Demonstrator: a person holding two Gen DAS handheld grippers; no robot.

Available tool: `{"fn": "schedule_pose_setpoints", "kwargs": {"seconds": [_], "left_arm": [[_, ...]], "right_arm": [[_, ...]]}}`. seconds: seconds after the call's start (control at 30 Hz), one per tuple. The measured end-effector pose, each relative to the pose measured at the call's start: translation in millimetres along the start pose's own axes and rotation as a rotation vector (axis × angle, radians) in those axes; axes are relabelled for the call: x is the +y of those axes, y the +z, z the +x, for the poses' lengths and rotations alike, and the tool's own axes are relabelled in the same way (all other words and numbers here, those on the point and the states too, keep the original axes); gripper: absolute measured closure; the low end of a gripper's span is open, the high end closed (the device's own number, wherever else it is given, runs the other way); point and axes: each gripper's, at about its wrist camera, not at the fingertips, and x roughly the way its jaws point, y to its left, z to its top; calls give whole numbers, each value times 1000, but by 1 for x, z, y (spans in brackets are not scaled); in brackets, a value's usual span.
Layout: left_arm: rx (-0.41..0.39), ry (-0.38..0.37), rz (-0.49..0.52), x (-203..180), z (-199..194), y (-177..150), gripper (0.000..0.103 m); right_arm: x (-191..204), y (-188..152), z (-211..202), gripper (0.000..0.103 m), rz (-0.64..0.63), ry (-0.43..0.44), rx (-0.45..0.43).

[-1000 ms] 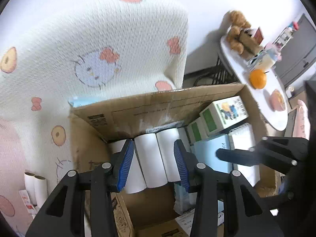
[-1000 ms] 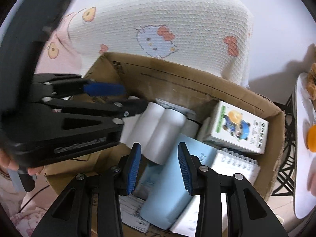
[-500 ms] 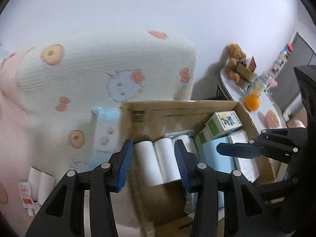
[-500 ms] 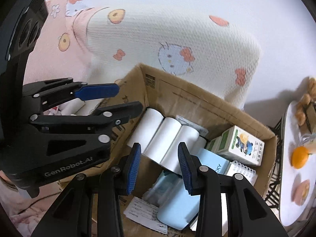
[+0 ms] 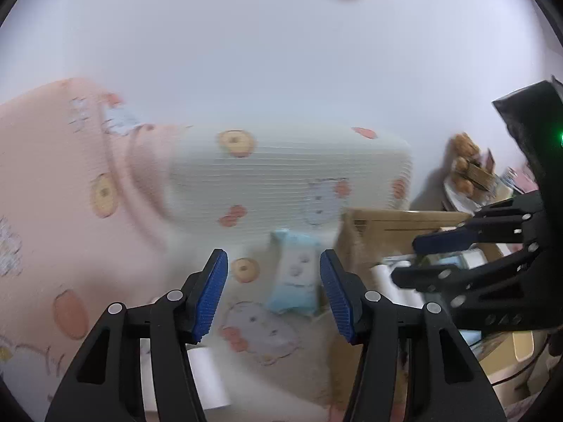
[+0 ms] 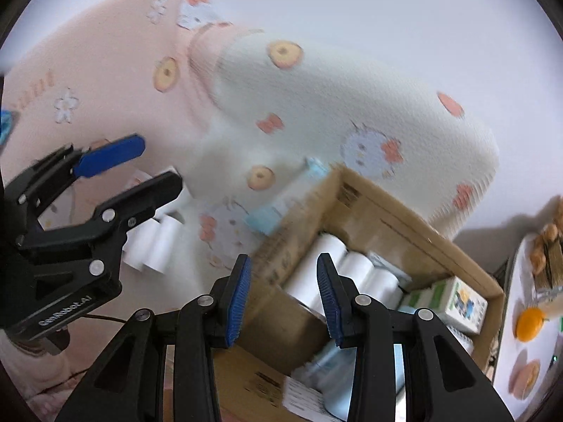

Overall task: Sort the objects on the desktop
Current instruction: 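Withdraw both grippers from the box back over the blanket tubes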

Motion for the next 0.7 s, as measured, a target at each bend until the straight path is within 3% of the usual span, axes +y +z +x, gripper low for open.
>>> {"fn": "schedule_pose_setpoints", "kwargs": {"seconds": [0.27, 0.43, 0.5, 0.7], "left_arm": [[-70, 74, -54, 41, -31, -18, 43], [-115, 105, -169, 68, -41, -54, 43], [-100, 108, -223, 82, -39, -68, 42], [-41, 211, -260, 109, -32, -99, 42]], "right_arm": [[38, 32, -19, 68, -53, 87, -86], [47, 23, -26, 68, 53, 247, -251], [46, 18, -15, 68, 100, 294, -206], [65, 21, 1, 68, 76, 271, -177]]}}
